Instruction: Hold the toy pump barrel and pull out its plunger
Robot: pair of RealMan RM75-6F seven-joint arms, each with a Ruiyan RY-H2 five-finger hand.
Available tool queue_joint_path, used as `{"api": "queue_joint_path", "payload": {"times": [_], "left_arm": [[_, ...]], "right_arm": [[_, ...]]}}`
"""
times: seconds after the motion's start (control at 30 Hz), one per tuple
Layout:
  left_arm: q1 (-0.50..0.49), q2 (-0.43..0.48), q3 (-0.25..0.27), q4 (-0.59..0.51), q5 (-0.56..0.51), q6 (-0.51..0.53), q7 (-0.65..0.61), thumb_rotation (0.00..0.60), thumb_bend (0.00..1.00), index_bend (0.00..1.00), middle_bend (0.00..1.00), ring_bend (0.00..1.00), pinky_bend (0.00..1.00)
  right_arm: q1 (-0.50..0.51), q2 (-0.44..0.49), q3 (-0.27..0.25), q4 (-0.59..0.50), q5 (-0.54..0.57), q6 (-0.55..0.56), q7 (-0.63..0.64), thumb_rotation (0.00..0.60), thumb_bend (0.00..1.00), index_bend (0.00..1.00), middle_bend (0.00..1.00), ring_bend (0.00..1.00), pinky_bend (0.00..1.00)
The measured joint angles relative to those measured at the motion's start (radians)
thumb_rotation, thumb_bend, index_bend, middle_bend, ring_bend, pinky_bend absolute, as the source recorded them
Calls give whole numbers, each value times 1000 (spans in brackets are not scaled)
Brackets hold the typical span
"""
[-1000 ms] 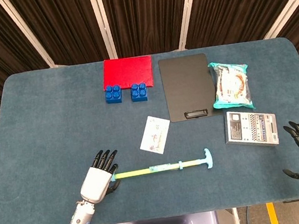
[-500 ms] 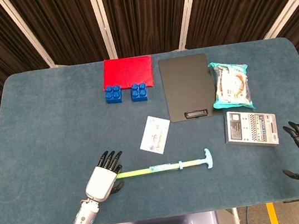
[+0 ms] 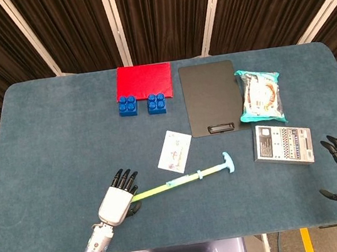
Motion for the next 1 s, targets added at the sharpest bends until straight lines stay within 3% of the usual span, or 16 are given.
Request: {"api": "queue_joint_path", "payload": {"times": [0.07,0.2,0.5,0.67,1.0], "left_arm": [[-2,-4,6,2,6,15,-15,600,522,683,201,126,150],[-5,-3,25,-5,26,43,-40,600,522,686,205,127,150],[-4,18,64,-100,38,47,-66,600,522,688,212,127,150],[1,18,111,-142,71,48,-56,600,522,689,214,127,150],[20,28,145,-155,97,76,-51,600,522,689,219,130,150]], "right_arm": [[0,-8,-2,1,-9,2,-5,600,0,10,0,0,0],[1,-41,-6,3,-23,5,-50,600,23,130,0,0,0],[33,-246,-9,37,-87,-22,-284,600,140,273,0,0,0],[57,-298,-5,6,-98,-52,-363,600,179,296,0,0,0],[87,-374,-10,14,-77,-116,-399,600,191,315,0,0,0]]}}
